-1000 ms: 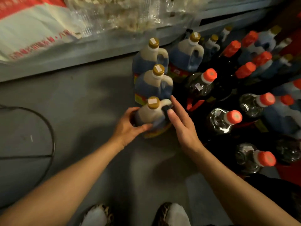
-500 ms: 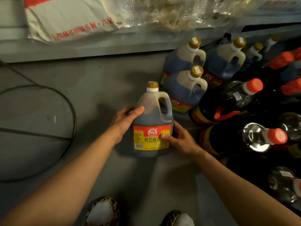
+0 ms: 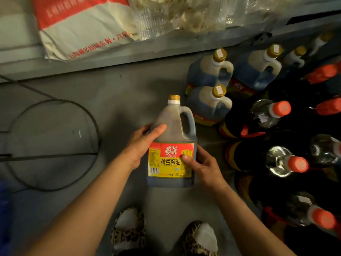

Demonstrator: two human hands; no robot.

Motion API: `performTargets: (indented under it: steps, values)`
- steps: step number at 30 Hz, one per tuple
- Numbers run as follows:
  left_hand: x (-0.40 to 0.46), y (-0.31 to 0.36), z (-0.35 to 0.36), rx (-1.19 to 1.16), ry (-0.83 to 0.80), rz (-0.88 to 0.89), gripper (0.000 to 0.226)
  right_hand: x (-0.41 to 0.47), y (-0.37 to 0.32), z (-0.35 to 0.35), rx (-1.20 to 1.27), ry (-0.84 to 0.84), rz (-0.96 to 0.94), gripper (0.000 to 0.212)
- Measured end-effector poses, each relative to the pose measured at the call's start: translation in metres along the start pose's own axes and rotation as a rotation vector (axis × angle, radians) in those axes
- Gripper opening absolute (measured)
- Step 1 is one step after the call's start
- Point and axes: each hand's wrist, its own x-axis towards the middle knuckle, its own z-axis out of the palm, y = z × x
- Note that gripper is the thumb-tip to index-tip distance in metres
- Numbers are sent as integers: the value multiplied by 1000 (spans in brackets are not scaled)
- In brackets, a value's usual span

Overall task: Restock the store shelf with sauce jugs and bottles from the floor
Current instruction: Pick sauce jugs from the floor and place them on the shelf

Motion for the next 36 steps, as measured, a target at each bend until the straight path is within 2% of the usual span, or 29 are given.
performTargets:
  steps: [3, 6, 10, 13, 16, 21, 23, 27, 30, 33, 36]
  values:
    - [-54, 36, 5, -21, 15, -49, 70, -52, -46, 10, 40, 3, 38, 45]
    - [-116, 84, 10, -42, 19, -59, 64, -111, -106, 19, 53, -6, 50, 35]
    - [-203, 165, 16, -32, -13, -58, 61, -190, -194, 34, 33, 25, 35, 48]
    - [-274, 238, 18, 0, -61, -32, 56, -250, -270, 47, 0, 15, 13, 49]
    - [-348, 314, 16, 26, -94, 20, 66, -309, -350, 63, -45, -27, -46, 44]
    - [-455, 424, -2, -13, -80, 139, 70, -388, -471, 98, -130, -112, -176, 31]
    - [-485, 462, -14, -33, -37, 207, 70, -405, -513, 119, -160, -147, -240, 30]
    - [-532, 529, -48, -77, 36, 330, 43, -421, -582, 171, -207, -206, -366, 43]
    - [-558, 572, -84, -73, 77, 421, 54, -430, -620, 215, -219, -235, -438, 49]
    - [-574, 609, -122, -56, 105, 507, 47, -435, -651, 258, -199, -293, -511, 41]
    - [-581, 642, -159, -40, 109, 580, 58, -430, -680, 296, -220, -321, -598, 38]
